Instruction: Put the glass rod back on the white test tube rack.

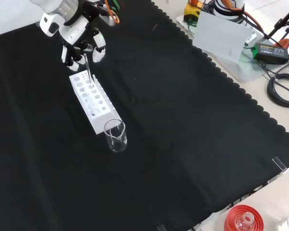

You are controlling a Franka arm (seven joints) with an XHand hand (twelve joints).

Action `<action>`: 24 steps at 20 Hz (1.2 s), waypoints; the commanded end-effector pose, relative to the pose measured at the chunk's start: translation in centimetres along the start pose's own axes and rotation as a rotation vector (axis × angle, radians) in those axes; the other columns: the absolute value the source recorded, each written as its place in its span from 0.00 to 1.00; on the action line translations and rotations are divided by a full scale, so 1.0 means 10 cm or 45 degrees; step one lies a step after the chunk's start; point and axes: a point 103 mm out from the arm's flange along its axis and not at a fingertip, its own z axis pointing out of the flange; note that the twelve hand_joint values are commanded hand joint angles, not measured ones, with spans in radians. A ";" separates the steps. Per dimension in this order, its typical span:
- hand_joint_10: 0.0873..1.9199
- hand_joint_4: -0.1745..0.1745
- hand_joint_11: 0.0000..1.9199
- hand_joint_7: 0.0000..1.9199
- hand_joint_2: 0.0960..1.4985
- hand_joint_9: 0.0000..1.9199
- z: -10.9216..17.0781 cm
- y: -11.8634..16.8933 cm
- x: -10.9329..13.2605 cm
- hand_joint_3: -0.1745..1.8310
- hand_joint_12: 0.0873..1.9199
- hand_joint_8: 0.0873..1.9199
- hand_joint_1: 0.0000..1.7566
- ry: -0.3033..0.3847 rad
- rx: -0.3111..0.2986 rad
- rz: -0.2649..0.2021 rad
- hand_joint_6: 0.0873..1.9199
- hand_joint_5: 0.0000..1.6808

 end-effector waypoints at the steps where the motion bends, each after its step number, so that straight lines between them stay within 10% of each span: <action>1: 0.00 0.00 0.92 0.52 0.17 0.95 -0.02 -0.08 -0.07 0.53 0.20 0.34 0.76 0.025 0.002 0.008 0.41 0.22; 24: 0.00 0.00 0.99 0.45 0.20 0.99 -0.16 -0.26 -0.15 0.47 0.16 0.37 0.71 0.056 -0.025 0.020 0.32 0.19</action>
